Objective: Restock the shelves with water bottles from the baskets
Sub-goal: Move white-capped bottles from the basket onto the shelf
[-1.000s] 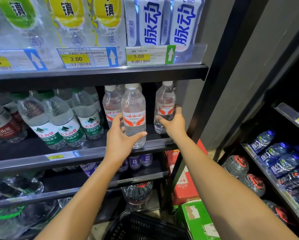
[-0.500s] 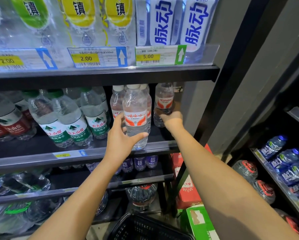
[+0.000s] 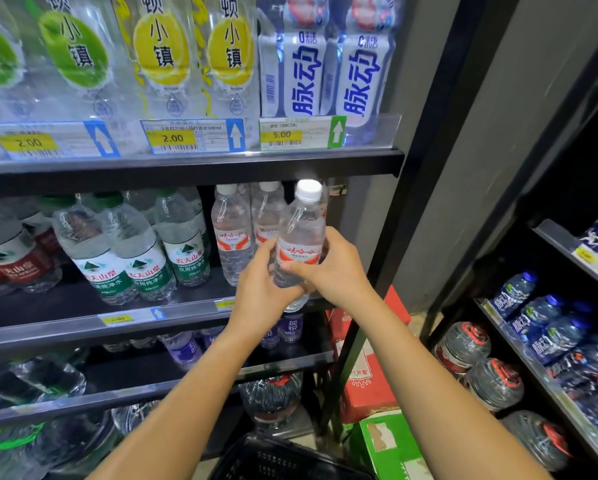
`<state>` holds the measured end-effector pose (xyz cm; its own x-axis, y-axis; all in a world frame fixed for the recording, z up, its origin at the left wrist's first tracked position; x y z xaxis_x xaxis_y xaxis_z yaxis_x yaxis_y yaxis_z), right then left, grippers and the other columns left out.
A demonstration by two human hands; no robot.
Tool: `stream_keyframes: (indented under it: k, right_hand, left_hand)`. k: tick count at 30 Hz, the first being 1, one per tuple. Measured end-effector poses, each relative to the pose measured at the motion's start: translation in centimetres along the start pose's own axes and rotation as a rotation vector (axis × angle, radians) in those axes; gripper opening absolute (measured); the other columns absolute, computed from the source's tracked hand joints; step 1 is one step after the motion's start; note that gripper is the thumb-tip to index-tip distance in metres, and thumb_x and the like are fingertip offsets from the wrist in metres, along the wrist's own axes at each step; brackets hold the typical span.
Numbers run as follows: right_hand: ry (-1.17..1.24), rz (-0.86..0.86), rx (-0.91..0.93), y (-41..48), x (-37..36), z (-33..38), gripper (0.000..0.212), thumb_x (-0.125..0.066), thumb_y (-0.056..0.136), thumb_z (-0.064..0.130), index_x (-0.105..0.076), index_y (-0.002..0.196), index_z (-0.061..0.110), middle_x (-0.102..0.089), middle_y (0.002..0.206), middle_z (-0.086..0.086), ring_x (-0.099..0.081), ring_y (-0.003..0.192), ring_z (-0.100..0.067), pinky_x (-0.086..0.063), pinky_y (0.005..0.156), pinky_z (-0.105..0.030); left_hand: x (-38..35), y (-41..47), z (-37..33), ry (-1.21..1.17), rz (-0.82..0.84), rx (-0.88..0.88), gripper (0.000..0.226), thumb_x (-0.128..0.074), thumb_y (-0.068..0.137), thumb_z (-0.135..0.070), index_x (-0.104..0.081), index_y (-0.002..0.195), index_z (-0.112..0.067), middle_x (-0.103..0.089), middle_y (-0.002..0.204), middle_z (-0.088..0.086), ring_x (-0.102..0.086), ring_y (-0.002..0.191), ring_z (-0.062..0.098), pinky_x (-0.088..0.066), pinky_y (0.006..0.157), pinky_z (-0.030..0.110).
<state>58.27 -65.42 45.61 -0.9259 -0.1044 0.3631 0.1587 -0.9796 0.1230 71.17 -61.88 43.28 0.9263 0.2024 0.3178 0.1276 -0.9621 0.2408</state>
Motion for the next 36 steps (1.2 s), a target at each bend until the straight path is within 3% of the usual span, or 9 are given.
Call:
stream_keyframes:
  k: [3,5,9,12,16,23,27,31,36]
  right_hand:
    - [-0.003,-0.066,0.009,0.0,1.1,0.0,0.057,-0.086,0.068,0.025,-0.055,0.116,0.019,-0.063,0.1,0.015,-0.061,0.089,0.005,-0.049,0.071,-0.009]
    - [-0.007,-0.118,0.03,0.3,1.8,-0.1,0.058,-0.085,0.07,0.023,-0.055,0.118,0.018,-0.063,0.102,0.014,-0.061,0.091,0.004,-0.047,0.074,-0.008]
    - [0.015,-0.187,0.036,1.3,2.5,-0.8,0.06,-0.083,0.073,0.017,-0.052,0.123,0.016,-0.06,0.107,0.012,-0.058,0.094,0.0,-0.043,0.075,-0.006]
    - [0.029,-0.144,-0.04,2.4,1.9,-2.7,0.058,-0.083,0.073,0.017,-0.052,0.122,0.015,-0.063,0.11,0.006,-0.06,0.098,-0.008,-0.047,0.081,-0.017]
    - [0.025,-0.055,-0.115,3.7,0.7,-5.0,0.058,-0.083,0.073,0.017,-0.054,0.124,0.013,-0.066,0.115,0.0,-0.062,0.104,-0.014,-0.051,0.094,-0.034]
    - [-0.086,0.073,-0.137,4.9,-0.1,-4.7,0.062,-0.082,0.074,0.021,-0.052,0.128,0.014,-0.065,0.118,0.002,-0.062,0.104,-0.012,-0.049,0.092,-0.028]
    - [-0.093,-0.086,-0.162,2.9,-1.0,-5.0,0.074,-0.085,0.07,0.026,-0.045,0.13,0.015,-0.06,0.115,0.006,-0.056,0.101,-0.008,-0.042,0.084,-0.021]
    - [-0.106,-0.303,-0.129,1.1,-1.7,-5.7,0.065,-0.084,0.071,0.021,-0.047,0.124,0.012,-0.061,0.112,0.001,-0.056,0.097,-0.009,-0.039,0.078,-0.016]
    - [-0.144,-0.318,-0.096,1.8,-1.2,-6.2,0.055,-0.078,0.08,0.015,-0.049,0.126,0.006,-0.063,0.117,-0.006,-0.057,0.1,-0.01,-0.039,0.081,-0.015]
  left_hand:
    - [-0.3,0.1,0.1,0.028,0.049,0.011,0.084,-0.084,0.071,-0.03,-0.038,0.142,-0.029,-0.055,0.133,-0.016,-0.051,0.118,-0.006,-0.046,0.101,0.024]
    - [1.1,-0.2,0.9,0.103,-0.013,0.037,0.092,-0.081,0.07,-0.045,-0.032,0.147,-0.028,-0.043,0.147,-0.011,-0.04,0.132,0.003,-0.037,0.11,0.03]
    - [5.3,-1.0,2.8,0.144,-0.231,0.064,0.085,-0.079,0.072,-0.047,-0.038,0.143,-0.026,-0.043,0.144,-0.009,-0.04,0.132,0.008,-0.034,0.111,0.031]
    - [7.2,-0.6,4.1,0.174,-0.307,0.087,0.087,-0.079,0.073,-0.045,-0.035,0.144,-0.022,-0.043,0.145,-0.005,-0.041,0.132,0.013,-0.035,0.112,0.037]
    - [8.0,0.9,5.2,0.215,-0.281,0.139,0.098,-0.079,0.074,-0.045,-0.025,0.151,-0.016,-0.036,0.153,0.003,-0.036,0.138,0.02,-0.033,0.114,0.04]
    - [7.9,3.3,6.6,0.255,-0.186,0.165,0.078,-0.08,0.074,-0.041,-0.042,0.137,-0.014,-0.059,0.131,0.003,-0.056,0.118,0.021,-0.048,0.099,0.044]
    - [7.7,3.9,7.1,0.249,-0.19,0.157,0.065,-0.079,0.077,-0.034,-0.046,0.129,-0.009,-0.063,0.123,0.006,-0.059,0.107,0.02,-0.048,0.087,0.032]
    - [7.8,4.3,7.6,0.25,-0.214,0.158,0.054,-0.076,0.081,-0.034,-0.049,0.119,-0.005,-0.066,0.114,0.01,-0.062,0.103,0.024,-0.051,0.084,0.036]
    - [8.4,4.6,8.0,0.171,-0.23,0.166,0.049,-0.075,0.081,-0.032,-0.051,0.117,-0.009,-0.067,0.117,0.011,-0.064,0.11,0.023,-0.053,0.089,0.04]
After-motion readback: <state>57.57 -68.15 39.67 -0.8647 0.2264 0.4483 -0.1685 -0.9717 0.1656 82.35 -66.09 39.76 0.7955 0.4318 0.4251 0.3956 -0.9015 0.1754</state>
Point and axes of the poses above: each hand's wrist, its own y-axis towards the middle knuckle, its own x-axis out of the back of the hand, z = x × y, the point moved 9 cm from there along y, towards the middle knuckle
